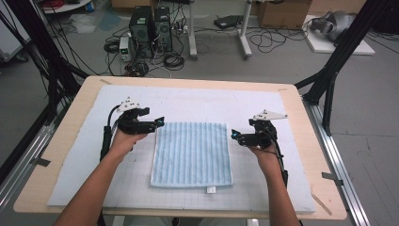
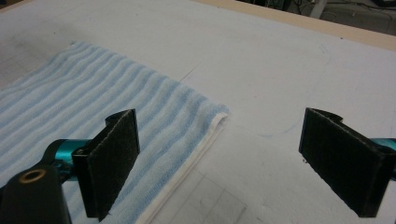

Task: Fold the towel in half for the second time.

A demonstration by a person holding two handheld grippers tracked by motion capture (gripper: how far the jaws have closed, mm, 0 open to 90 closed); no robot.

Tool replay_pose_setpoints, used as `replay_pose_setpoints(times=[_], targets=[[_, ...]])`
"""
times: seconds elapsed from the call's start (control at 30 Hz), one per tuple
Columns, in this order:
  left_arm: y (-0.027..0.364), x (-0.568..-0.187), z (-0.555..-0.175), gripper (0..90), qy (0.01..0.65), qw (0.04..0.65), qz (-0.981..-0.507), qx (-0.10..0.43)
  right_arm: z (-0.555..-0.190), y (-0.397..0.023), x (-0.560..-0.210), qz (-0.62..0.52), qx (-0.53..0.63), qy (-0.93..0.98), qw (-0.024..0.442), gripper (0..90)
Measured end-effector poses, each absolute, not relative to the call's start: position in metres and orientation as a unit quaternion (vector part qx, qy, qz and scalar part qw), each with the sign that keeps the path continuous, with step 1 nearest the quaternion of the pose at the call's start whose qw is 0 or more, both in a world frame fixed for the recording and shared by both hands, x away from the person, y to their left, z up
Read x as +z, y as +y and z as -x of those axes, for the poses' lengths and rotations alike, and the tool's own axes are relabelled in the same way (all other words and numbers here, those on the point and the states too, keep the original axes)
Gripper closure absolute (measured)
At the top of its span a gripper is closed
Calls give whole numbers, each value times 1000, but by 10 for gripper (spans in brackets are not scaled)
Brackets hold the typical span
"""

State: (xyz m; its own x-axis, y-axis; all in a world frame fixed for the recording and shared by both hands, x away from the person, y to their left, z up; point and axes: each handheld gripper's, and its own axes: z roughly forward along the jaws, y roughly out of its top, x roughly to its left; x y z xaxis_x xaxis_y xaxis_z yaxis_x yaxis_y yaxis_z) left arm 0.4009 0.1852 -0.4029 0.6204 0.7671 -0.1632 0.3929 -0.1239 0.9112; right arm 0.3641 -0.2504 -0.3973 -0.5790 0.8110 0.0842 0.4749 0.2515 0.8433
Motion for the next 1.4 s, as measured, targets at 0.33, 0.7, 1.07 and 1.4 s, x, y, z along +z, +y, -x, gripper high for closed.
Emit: replay_pose_setpoints(times=[0.33, 0.7, 1.07, 1.4], targets=[[178, -436, -432, 307, 427, 461, -760, 167, -364, -252, -398, -413, 448, 773, 177, 115], [171, -451, -436, 470, 409, 421, -793, 163, -371, -248, -405, -414, 437, 781, 168, 115], [166, -451, -432, 848, 372, 425, -811, 154, -391, -238, -413, -428, 412, 788, 164, 116], [165, -452, -431, 861, 378, 423, -809, 156, -421, -217, -426, -437, 383, 801, 148, 209]])
